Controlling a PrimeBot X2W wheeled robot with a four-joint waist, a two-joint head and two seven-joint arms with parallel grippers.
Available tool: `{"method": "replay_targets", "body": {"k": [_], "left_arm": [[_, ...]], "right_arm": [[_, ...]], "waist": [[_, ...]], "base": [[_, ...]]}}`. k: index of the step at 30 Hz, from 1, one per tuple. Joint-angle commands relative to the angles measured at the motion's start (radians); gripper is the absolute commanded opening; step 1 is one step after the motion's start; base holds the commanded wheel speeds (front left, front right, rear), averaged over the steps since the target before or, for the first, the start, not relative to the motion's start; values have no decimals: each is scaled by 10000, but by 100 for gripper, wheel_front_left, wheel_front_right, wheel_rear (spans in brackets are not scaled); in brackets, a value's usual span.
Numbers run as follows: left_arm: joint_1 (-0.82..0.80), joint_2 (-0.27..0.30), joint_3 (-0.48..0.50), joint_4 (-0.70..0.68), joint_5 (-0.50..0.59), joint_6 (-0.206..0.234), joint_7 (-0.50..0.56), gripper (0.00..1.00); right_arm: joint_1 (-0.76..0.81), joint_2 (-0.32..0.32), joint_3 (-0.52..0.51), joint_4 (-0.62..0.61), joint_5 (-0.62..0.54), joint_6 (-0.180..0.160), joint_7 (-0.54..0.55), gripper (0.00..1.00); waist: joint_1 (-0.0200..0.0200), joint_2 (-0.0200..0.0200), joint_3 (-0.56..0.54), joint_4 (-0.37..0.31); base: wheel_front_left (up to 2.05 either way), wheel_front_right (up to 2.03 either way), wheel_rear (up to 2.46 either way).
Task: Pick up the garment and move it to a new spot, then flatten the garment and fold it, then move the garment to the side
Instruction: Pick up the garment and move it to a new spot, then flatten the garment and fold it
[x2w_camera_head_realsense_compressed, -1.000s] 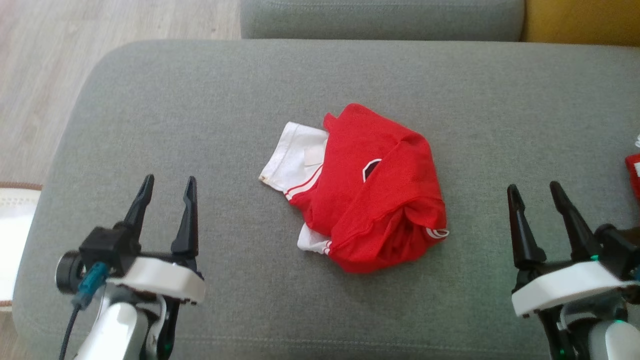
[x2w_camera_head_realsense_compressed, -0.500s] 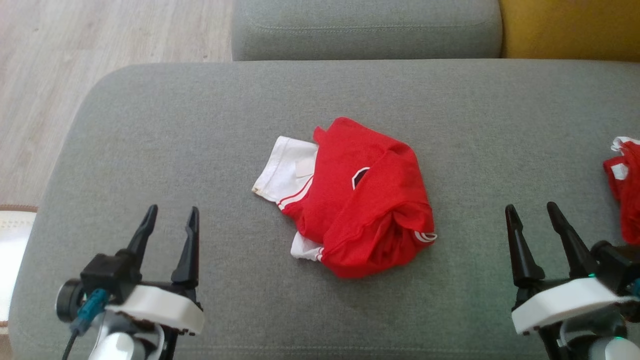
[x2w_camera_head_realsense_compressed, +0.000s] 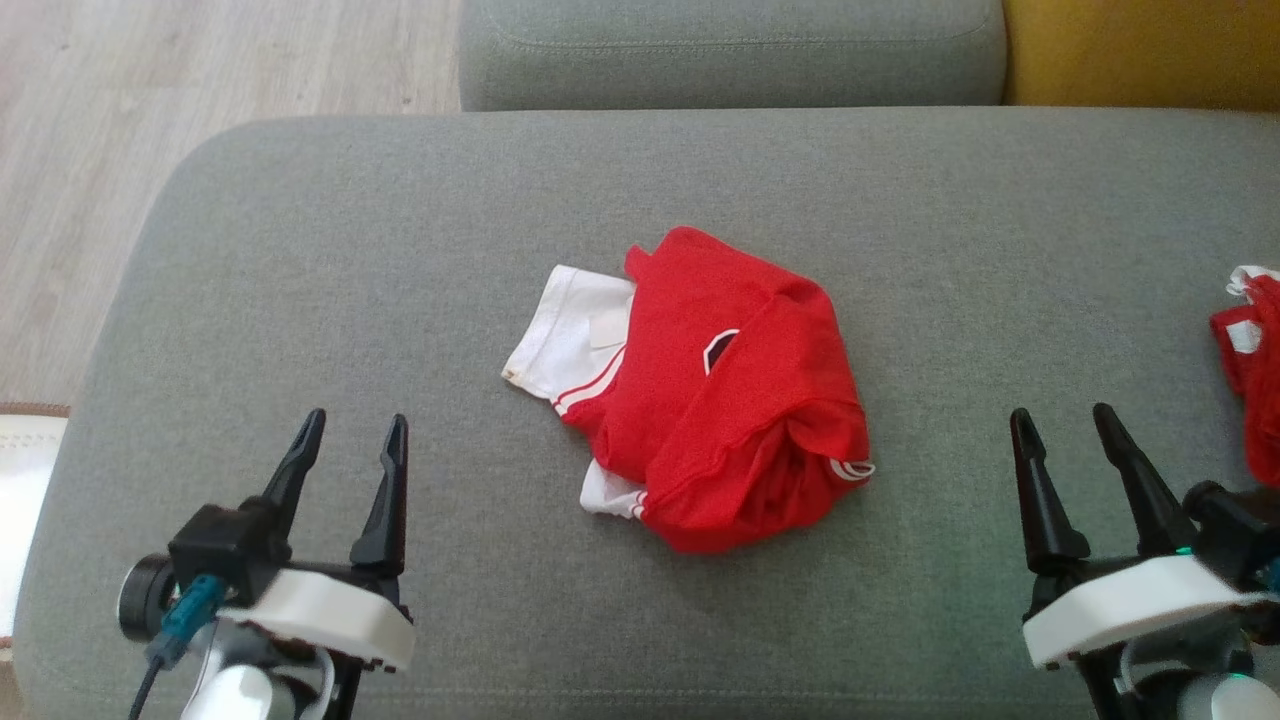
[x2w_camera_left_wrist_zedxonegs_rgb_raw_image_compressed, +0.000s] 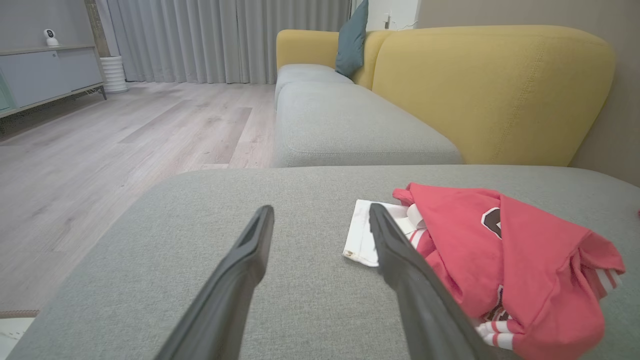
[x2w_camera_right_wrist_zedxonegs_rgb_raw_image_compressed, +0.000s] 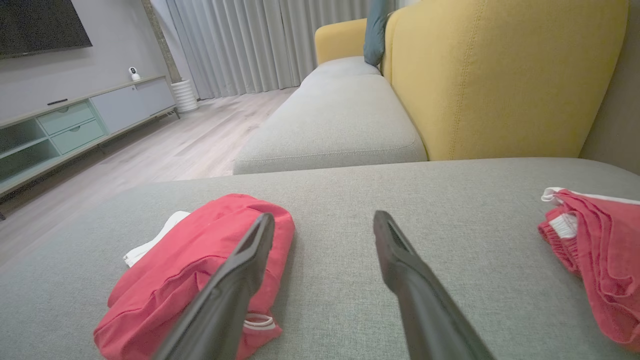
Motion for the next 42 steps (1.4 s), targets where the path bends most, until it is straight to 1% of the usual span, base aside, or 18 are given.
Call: {"method": "replay_targets", "body": {"k": [1,10,13,15,17,18,19,24,27,29,34,35,36,39,42], "left_arm": [[-446,287,346,-376,25,75,-22,100],[-571,332,287,-408,36,97,-11,100],[-770,305,77,-357,77,-38,121,100],[-1000,199,-178,-268,90,-192,305,100],[-1280,38,-540,-35,49,-464,604,100],[-1280,38,-540,-35,49,-464,604,100],[-1413,-67,-736,137,-7,-622,788,100],[-2044,-570,-1571,1322,-228,-1329,1594,100],[-2401,-811,-1872,2084,-271,-1632,1745,100],[-2604,-940,-1952,2613,-318,-1742,1777,100],[-2915,-1106,-1996,3821,-535,-1858,2122,100],[-2979,-1122,-2007,3927,-545,-1909,2067,64],[-3040,-1125,-1985,3963,-542,-1928,1927,0],[-3143,-1063,-1832,3817,-504,-1814,1513,0],[-3191,-905,-1612,3188,-431,-1607,1103,0]], "right_arm": [[-301,-62,250,-382,27,35,-35,100],[-415,-62,251,-388,21,35,-38,100],[-491,-62,274,-421,18,35,-43,100],[-575,-62,317,-443,15,35,-40,100],[-679,-62,383,-466,2,35,-38,100],[-679,-62,383,-466,2,35,-38,100],[-744,-62,432,-469,-10,35,-39,100],[-1060,-62,578,-422,-25,35,-91,100],[-1165,-62,605,-374,-5,35,-124,100],[-1212,-62,595,-346,15,35,-163,100],[-1260,-62,550,-274,64,35,-237,100],[-1265,-62,539,-263,72,35,-248,100],[-1267,-62,520,-251,84,35,-259,100],[-1246,-62,439,-214,119,35,-282,100],[-1216,-62,333,-190,166,35,-294,100]], "waist": [[1,-1,31,6],[1,-1,255,35],[1,-1,475,21],[1,-1,684,-10],[1,-1,925,-70],[1,-1,925,-70],[1,-1,1057,-126],[1,-1,1620,-482],[1,-1,1859,-712],[1,-1,1970,-841],[1,-1,2087,-1064],[1,-1,2093,-1080],[1,-1,2092,-1085],[1,-1,2045,-1038],[1,-1,1964,-896]], "base": [[0,0,0],[0,0,0],[0,0,0],[0,0,0],[0,0,0],[0,0,0],[0,0,0],[0,0,0],[0,0,0],[0,0,0],[0,0,0],[0,0,0],[0,0,0],[0,0,0],[0,0,0]]}}
